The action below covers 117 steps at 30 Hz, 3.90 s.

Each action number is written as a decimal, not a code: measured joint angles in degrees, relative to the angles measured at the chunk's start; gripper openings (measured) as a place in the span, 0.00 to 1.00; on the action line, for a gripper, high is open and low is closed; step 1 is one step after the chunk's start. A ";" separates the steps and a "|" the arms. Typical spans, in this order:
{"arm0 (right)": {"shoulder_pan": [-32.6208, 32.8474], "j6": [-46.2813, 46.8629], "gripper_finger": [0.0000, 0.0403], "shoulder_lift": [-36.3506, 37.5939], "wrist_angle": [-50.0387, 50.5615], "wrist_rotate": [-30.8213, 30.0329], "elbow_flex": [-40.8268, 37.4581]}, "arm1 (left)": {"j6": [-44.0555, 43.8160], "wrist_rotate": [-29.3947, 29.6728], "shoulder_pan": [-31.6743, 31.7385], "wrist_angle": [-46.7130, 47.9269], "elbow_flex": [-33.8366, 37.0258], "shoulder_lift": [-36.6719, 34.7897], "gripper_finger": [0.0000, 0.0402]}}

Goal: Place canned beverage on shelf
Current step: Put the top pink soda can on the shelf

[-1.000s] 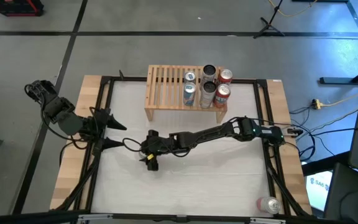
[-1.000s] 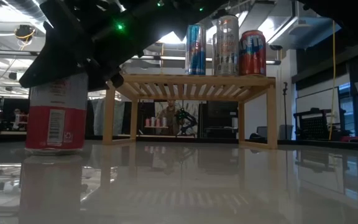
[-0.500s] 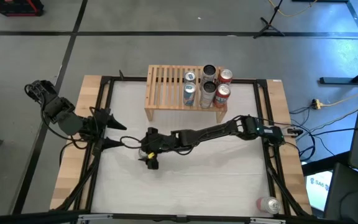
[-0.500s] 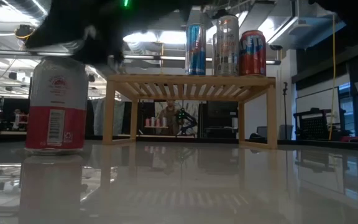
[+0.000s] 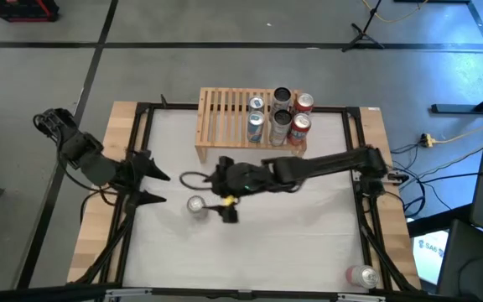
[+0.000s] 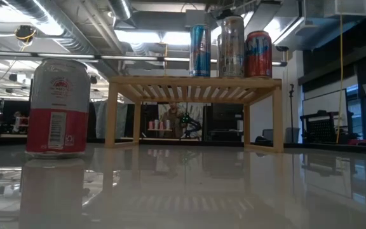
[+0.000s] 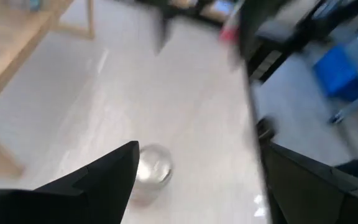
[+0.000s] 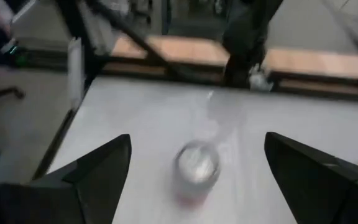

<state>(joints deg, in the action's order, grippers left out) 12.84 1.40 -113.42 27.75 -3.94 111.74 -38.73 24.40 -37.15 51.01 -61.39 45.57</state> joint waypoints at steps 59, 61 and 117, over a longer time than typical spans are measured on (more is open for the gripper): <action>1.60 14.66 0.89 -11.44 -30.72 3.64 -24.30 | -10.34 -1.02 6.18 -31.99 38.73 6.29 0.81; 1.44 14.66 0.89 -11.59 -29.31 3.25 -24.35 | -10.42 -0.94 5.70 -32.01 38.73 6.33 0.81; 5.13 19.49 0.89 2.40 -2.04 -4.51 -24.33 | 7.38 -6.36 5.98 -25.10 20.81 11.61 0.81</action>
<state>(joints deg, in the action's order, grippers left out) 17.98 20.89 -111.02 25.71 -8.44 87.41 -31.34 18.04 -31.16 25.92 -40.58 57.18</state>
